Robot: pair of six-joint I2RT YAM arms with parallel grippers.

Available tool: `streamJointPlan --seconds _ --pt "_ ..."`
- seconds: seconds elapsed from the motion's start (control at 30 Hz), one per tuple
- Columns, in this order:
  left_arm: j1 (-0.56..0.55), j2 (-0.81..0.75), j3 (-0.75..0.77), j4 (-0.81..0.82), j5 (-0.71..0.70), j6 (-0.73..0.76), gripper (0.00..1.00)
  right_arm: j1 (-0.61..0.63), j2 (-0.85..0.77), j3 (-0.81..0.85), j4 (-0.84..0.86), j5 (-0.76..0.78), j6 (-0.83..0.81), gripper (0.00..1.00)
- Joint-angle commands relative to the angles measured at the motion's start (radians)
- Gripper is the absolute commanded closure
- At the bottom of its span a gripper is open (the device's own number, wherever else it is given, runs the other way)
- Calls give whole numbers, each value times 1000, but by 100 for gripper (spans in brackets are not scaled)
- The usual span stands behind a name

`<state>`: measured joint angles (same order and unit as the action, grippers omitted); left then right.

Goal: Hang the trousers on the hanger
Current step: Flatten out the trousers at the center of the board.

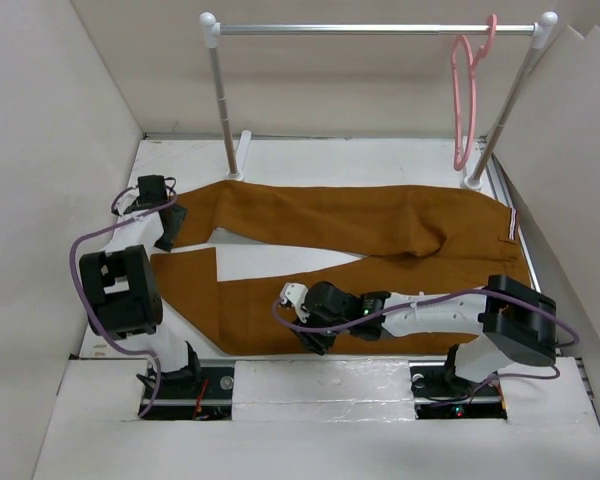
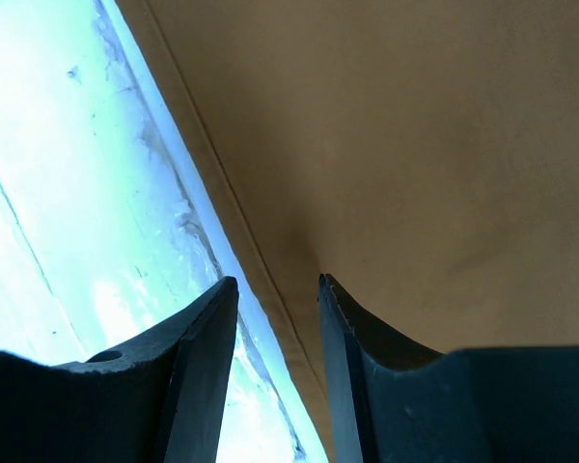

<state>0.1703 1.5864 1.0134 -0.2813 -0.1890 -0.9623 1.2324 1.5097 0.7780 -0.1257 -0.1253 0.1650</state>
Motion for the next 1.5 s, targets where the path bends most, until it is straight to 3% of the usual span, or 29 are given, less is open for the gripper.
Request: streamJointPlan --seconds 0.0,0.2,0.47,0.53,0.6,0.77,1.03,1.17,1.27,1.3,1.33,1.4,1.47 --pt "8 58 71 -47 -7 10 38 12 -42 33 -5 33 -1 55" --pt "29 136 105 -110 -70 -3 43 -17 -157 35 -127 162 -21 55" --pt "66 217 96 -55 -58 19 51 -143 -282 15 -256 257 -6 56" --pt "75 245 126 -62 -84 45 82 -209 -383 -6 -279 265 -19 57" --pt "84 257 172 -79 -96 66 100 -260 -480 -26 -305 247 -38 61" --pt "104 189 198 -70 -128 123 100 -395 -543 -88 -321 150 -68 62" --pt "104 124 269 -62 -159 191 100 -409 -500 -72 -301 79 -84 57" --pt "104 44 249 36 -164 250 100 -409 -500 -68 -313 70 -101 55" --pt "113 78 273 9 -156 274 71 -409 -511 -75 -333 69 -108 53" --pt "113 92 298 -54 -159 266 48 -409 -520 -78 -334 67 -114 52" --pt "113 112 301 -77 -161 260 38 -418 -525 -83 -336 64 -120 52" --pt "113 104 272 -108 -164 257 31 -418 -531 -85 -336 49 -136 51" --pt "113 26 225 -88 -139 281 32 -427 -529 -82 -335 43 -143 54"
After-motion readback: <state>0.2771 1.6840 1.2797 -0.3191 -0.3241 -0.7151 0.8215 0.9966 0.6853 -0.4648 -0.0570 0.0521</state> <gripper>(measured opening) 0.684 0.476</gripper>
